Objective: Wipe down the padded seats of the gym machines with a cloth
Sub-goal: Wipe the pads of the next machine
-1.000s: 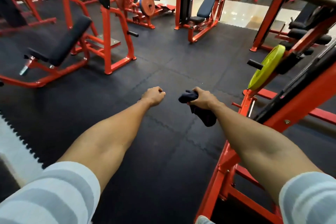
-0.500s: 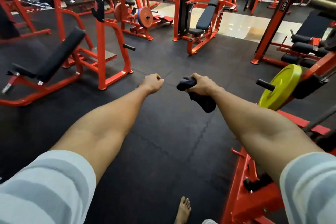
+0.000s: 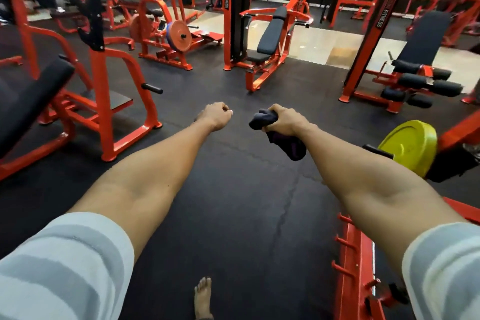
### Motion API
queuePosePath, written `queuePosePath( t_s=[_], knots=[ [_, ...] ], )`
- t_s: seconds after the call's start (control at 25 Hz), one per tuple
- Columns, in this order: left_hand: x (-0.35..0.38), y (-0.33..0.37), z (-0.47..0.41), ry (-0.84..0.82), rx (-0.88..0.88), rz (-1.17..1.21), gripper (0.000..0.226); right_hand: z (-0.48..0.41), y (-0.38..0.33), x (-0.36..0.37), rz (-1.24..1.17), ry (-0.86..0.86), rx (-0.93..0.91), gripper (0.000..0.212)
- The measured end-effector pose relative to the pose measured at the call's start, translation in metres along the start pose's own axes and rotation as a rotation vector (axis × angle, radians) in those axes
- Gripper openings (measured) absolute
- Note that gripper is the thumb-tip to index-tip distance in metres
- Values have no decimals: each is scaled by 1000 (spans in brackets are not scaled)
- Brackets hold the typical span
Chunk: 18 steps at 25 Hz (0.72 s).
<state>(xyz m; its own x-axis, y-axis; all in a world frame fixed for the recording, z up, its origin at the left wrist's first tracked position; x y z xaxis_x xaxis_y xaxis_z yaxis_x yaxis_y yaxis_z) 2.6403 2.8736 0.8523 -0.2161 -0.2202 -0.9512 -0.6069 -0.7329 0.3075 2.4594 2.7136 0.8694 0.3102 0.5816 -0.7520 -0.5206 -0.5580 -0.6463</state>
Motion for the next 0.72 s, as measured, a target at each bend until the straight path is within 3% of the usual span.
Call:
queuePosePath(
  t_s=[0.44, 0.72],
  knots=[
    [-8, 79, -285, -80, 284, 8, 40, -214, 28, -81, -9, 223, 206, 51],
    [43, 168, -443, -155, 385, 25, 42, -341, 95, -141, 9, 288, 282, 56]
  ],
)
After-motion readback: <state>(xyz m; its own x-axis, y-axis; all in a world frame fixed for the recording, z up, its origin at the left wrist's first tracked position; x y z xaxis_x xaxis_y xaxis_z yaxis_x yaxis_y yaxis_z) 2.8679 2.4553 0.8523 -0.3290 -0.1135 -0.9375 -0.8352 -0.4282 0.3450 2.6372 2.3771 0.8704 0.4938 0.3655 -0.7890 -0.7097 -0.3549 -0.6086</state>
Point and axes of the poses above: each hand's wrist, its own z-axis away from the middle knuckle, its own x-axis out of the palm, y = z × x, the point moved 3 cm from there along -z, towards the middle knuckle, and after that the axes turned 14 degrees about -z, right-handed, at the moved point
